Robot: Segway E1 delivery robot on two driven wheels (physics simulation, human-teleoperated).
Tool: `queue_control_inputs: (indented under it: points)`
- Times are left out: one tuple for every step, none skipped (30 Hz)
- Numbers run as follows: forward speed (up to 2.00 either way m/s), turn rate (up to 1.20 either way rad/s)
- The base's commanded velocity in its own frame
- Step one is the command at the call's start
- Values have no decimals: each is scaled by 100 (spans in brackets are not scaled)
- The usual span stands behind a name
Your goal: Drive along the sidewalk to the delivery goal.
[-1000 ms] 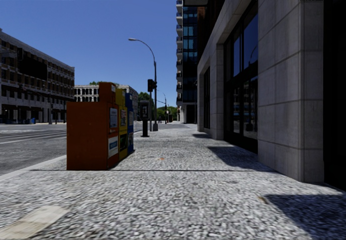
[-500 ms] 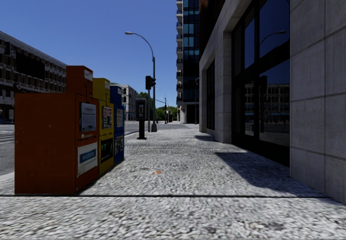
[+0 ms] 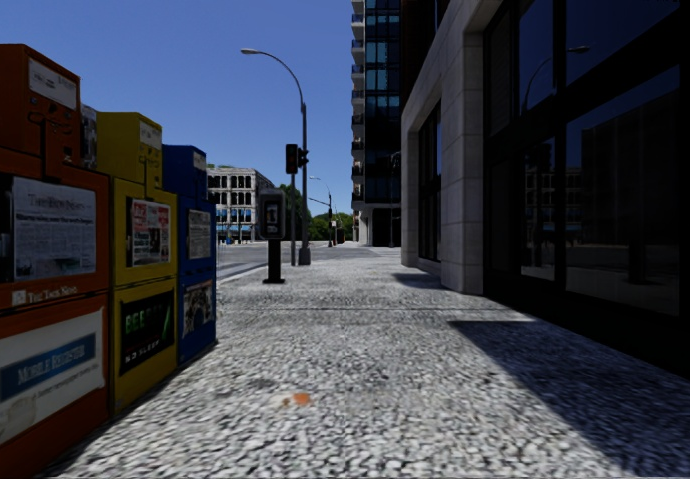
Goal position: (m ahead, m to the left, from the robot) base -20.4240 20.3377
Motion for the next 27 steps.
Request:
queue_control_inputs:
  points:
    - [200,0]
    - [200,0]
    - [200,0]
    - [200,0]
    - [200,0]
    - [200,0]
    - [200,0]
    - [200,0]
    - [200,0]
    - [200,0]
    - [200,0]
    - [200,0]
    - [200,0]
    - [200,0]
    - [200,0]
    - [200,0]
    - [200,0]
    - [200,0]
    - [200,0]
    - [200,0]
    - [200,0]
    - [200,0]
    - [200,0]
    - [200,0]
    - [200,0]
    - [200,0]
    - [200,0]
